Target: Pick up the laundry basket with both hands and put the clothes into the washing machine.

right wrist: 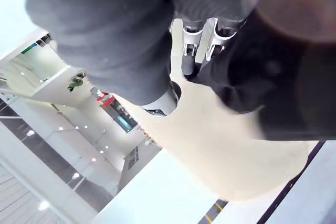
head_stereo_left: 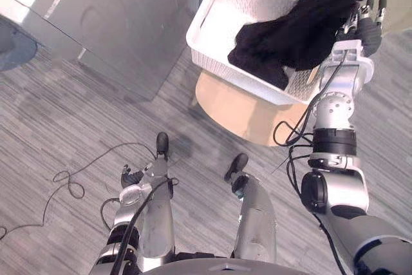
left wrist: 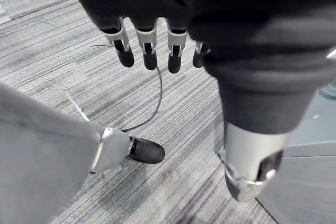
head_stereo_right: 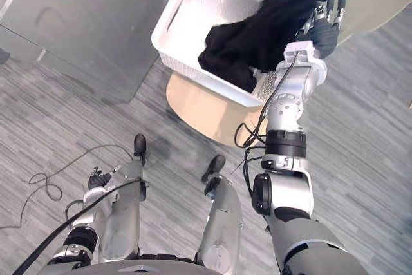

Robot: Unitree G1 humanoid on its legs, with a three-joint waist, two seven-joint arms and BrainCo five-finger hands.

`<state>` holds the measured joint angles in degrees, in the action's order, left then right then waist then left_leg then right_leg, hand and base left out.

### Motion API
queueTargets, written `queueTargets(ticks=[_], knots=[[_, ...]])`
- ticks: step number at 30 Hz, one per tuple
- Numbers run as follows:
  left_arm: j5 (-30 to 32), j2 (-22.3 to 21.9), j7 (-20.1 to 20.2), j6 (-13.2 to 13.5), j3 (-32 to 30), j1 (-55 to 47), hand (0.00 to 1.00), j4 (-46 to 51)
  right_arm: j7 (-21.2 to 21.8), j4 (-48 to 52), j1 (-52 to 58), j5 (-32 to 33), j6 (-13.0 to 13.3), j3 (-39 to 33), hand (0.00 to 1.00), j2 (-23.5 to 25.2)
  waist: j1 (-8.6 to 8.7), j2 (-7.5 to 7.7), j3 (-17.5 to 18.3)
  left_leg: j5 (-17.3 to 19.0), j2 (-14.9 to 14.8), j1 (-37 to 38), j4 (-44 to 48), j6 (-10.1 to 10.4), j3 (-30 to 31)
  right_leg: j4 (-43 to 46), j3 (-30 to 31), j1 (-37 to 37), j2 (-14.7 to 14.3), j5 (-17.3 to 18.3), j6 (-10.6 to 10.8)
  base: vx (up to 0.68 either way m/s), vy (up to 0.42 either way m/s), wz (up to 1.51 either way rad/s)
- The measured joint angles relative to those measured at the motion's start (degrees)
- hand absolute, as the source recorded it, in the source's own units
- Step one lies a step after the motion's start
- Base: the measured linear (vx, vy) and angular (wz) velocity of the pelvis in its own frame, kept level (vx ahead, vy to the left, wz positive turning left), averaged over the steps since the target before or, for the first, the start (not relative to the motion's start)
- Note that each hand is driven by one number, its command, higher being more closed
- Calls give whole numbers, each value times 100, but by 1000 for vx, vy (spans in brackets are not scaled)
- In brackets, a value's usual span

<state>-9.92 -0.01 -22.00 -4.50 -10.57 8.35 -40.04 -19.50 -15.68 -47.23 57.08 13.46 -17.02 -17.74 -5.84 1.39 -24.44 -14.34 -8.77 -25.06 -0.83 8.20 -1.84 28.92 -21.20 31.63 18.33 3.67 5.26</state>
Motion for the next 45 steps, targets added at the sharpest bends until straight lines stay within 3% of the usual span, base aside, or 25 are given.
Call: queueTargets(ticks=[8, 11, 15, 17, 21, 27, 28, 31, 32, 34, 35, 39, 40, 42, 43, 45], knots=[[4, 91, 295, -12, 173, -459, 0, 8, 81, 616, 749, -119, -95, 223, 100, 461, 43, 147, 127, 219, 18, 977, -42, 7, -152, -363, 13, -1038, -45, 30, 115, 53, -37, -3], [16, 229, 379, -45, 306, -743, 0, 57, 230, 615, 1358, -341, -221, 524, 100, 719, 123, 266, 641, 304, -17, 1270, -201, 20, -259, -809, 26, -1380, -184, -98, 188, 121, 0, -16], [32, 234, 381, -89, 345, -1048, 0, 769, 449, 627, 2186, -381, -360, 638, 100, 1062, 147, 302, 1125, 397, -26, 1662, -342, -16, -362, -1461, 49, -1922, -349, -379, 257, 171, 15, -18], [132, 237, 381, -71, 358, -1217, 0, 1198, 586, 627, 2653, -585, -564, 759, 100, 1222, 153, 307, 1397, 507, -2, 1881, -353, -39, -499, -1744, 155, -2149, -379, -483, 306, 113, 22, -29], [220, 240, 403, -58, 396, -1257, 0, 1292, 668, 625, 2967, -799, -759, 691, 100, 1214, 297, 282, 1579, 624, 22, 2132, -354, -51, -623, -2000, 256, -2406, -409, -576, 352, 69, 23, -15], [353, 162, 627, -127, 587, -1493, 0, 1247, 698, 610, 3207, -871, -903, 550, 100, 1030, 309, 236, 1795, 653, 5, 2224, -357, -53, -697, -2280, 321, -2553, -482, -719, 357, 21, 4, -8], [358, 162, 630, -142, 610, -1515, 0, 1239, 705, 610, 3247, -976, -922, 550, 0, 999, 305, 233, 1829, 654, 8, 2221, -359, -54, -703, -2310, 323, -2557, -483, -733, 359, 0, 0, 0], [468, 171, 740, -161, 652, -1626, 0, 1231, 925, 521, 3362, -1456, -1173, 689, 0, 677, 293, 233, 1911, 659, 17, 2216, -362, -62, -744, -2450, 346, -2585, -493, -832, 365, 2, 14, -6], [568, 183, 788, -162, 684, -1645, 0, 1209, 1057, 494, 3355, -1946, -1340, 831, 0, 360, 293, 235, 1912, 658, 24, 2206, -363, -64, -750, -2501, 354, -2591, -494, -874, 366, -25, 20, -3], [582, 212, 845, -160, 737, -1658, 0, 1123, 1208, 322, 3256, -2516, -1446, 1135, 0, -235, 289, 244, 1917, 647, 30, 2198, -365, -72, -748, -2536, 353, -2602, -495, -915, 362, -20, 9, 1], [668, 231, 878, -139, 781, -1696, 0, 1009, 1342, 209, 3155, -3141, -1485, 1357, 0, -637, 285, 246, 1917, 636, 28, 2187, -379, -67, -738, -2532, 348, -2595, -497, -925, 356, -47, 12, 2], [909, 277, 915, -67, 853, -1711, 0, 890, 1641, -292, 2424, -4865, -1486, 2585, 0, -1715, 295, 352, 1824, 565, -39, 1990, -393, -13, -538, -2522, 205, -2522, -574, -938, 335, -60, -2, 15], [957, 338, 915, -28, 854, -1677, 0, 891, 1704, -369, 2078, -5755, -1479, 3101, 0, -1996, 269, 417, 1655, 549, -79, 1927, -384, -21, -438, -2473, 145, -2512, -605, -919, 307, -101, -20, 21], [1091, 448, 908, 10, 850, -1547, 0, 894, 1782, -419, 1628, -6958, -1350, 3556, 0, -2258, 160, 535, 1418, 515, -111, 1817, -361, -7, -361, -2340, 142, -2333, -632, -897, 269, -118, -18, 16], [1258, 550, 855, 11, 849, -1349, 0, 896, 1741, -591, 1160, -7906, -1258, 3652, 0, -2376, 69, 617, 1107, 397, -128, 1554, -361, -1, -183, -2216, 45, -2111, -644, -877, 205, -148, -14, 26], [1299, 597, 824, 10, 837, -1230, 0, 902, 1685, -770, 911, -8289, -1270, 3665, 0, -2375, 31, 639, 917, 302, -134, 1397, -361, -14, -96, -2148, -27, -1993, -640, -878, 187, -136, -8, 26]])
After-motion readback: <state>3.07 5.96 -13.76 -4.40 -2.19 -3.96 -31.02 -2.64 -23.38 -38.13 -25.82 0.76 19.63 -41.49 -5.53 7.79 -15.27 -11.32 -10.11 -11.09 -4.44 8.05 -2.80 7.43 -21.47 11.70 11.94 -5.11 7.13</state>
